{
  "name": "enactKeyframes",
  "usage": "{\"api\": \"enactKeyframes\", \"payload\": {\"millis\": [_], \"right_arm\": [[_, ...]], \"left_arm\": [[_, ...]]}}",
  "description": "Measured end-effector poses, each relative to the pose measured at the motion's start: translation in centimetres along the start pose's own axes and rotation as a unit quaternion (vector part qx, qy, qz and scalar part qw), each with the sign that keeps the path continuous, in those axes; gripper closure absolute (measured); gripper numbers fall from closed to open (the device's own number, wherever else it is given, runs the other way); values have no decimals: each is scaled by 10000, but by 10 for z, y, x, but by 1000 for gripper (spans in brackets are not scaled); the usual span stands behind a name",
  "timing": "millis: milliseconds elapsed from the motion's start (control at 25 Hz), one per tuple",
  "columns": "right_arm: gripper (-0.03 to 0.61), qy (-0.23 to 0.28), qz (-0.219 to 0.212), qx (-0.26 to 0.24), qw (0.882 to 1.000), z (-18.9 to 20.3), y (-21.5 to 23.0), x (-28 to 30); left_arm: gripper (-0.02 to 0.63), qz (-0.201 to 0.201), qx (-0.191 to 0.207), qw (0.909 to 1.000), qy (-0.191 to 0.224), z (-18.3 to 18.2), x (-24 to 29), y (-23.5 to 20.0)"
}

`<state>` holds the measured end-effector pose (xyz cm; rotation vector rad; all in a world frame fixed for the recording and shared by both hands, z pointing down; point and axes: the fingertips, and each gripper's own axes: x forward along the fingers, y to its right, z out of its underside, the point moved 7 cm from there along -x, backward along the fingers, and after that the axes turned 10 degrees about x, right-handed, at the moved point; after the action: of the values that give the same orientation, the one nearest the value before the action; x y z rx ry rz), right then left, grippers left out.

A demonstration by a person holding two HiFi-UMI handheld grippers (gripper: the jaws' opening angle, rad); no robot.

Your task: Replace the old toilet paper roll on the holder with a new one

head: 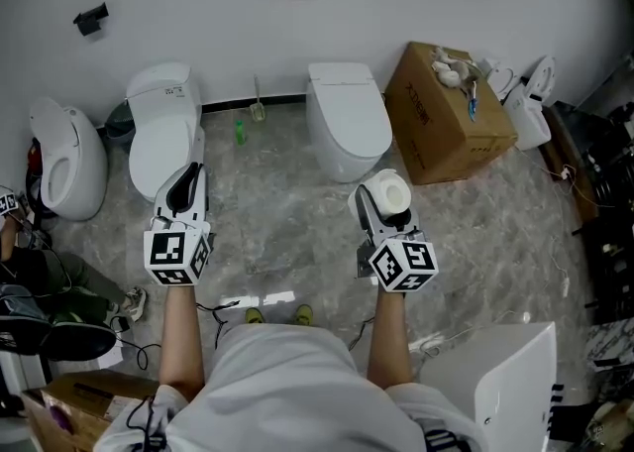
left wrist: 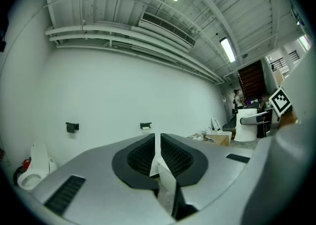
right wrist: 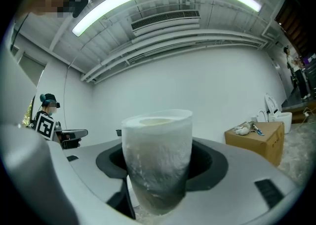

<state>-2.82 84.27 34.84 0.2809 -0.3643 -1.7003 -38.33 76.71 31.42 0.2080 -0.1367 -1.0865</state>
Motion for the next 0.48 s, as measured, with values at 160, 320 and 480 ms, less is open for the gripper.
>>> {"api": "enactKeyframes", "payload": {"millis": [160,320,480], "right_arm": [[282,-37,-11,55,10000,0,9,-10],[282,-65,-29,122,9999,2,18,-14],[282,-68,-18,102,9999,2,29,-16]], "left_arm": [[528,-9,23,10000,-60,-3,-3,11],[505,4,-29,9999,-111,-1,-3,20],[499,17,-32,9999,-102,-1,2,31]]}}
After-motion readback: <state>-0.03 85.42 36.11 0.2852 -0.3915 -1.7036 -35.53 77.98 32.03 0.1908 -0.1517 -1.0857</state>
